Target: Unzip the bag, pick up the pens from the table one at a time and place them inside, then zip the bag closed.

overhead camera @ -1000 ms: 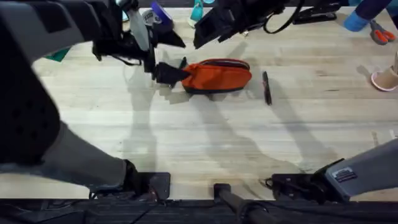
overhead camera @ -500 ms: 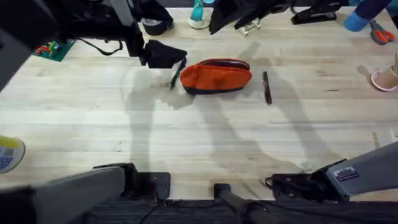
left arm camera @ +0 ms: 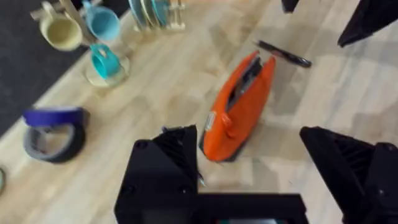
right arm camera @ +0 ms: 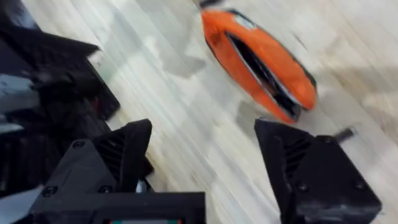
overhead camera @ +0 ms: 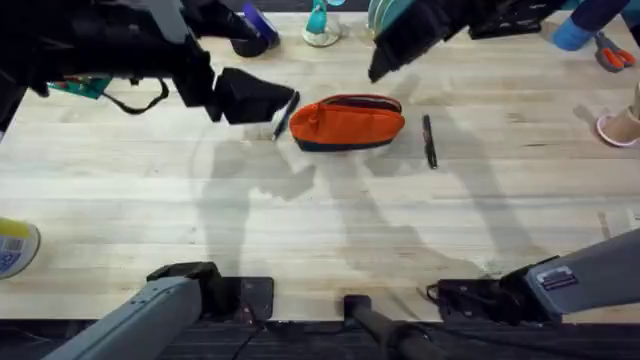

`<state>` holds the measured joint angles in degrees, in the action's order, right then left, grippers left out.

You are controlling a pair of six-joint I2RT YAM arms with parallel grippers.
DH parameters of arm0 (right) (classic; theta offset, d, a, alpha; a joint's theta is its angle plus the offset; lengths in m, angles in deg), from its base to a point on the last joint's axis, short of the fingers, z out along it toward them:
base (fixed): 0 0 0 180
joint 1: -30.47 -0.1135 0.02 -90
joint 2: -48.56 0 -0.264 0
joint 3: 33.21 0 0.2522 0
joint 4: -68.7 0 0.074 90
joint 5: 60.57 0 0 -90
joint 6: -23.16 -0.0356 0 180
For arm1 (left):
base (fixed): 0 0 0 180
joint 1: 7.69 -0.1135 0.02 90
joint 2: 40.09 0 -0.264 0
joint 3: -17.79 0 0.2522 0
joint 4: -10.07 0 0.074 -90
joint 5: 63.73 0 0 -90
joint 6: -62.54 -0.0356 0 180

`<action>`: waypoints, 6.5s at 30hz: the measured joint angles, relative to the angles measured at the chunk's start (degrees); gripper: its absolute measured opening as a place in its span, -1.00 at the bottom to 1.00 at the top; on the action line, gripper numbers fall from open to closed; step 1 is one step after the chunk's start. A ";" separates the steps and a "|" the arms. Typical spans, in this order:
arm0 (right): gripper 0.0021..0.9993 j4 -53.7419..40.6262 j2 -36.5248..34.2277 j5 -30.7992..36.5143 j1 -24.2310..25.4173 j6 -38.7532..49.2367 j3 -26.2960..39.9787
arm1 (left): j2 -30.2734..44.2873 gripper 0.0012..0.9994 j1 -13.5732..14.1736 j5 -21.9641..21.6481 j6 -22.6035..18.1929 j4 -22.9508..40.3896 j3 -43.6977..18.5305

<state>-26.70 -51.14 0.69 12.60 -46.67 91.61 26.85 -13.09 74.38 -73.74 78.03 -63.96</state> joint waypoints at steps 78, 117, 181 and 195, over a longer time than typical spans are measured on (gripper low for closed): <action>-0.94 -1.20 -13.30 11.74 0.51 44.23 0.20 | -0.22 0.99 -0.01 -4.49 0.49 7.76 0.00; -0.94 2.36 -23.88 10.43 1.18 44.36 0.20 | -0.22 0.99 -0.01 -4.49 0.49 7.77 0.00; 0.99 2.09 -26.62 6.50 1.07 35.36 3.63 | -0.22 0.99 -0.01 -4.47 0.49 7.29 0.00; 0.99 1.84 -18.99 6.87 3.42 25.54 6.21 | -0.22 0.99 -0.01 -4.48 0.49 7.29 0.00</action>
<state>-24.87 -70.13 7.56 16.02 -21.12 97.82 26.63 -13.10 69.90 -73.26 85.33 -63.96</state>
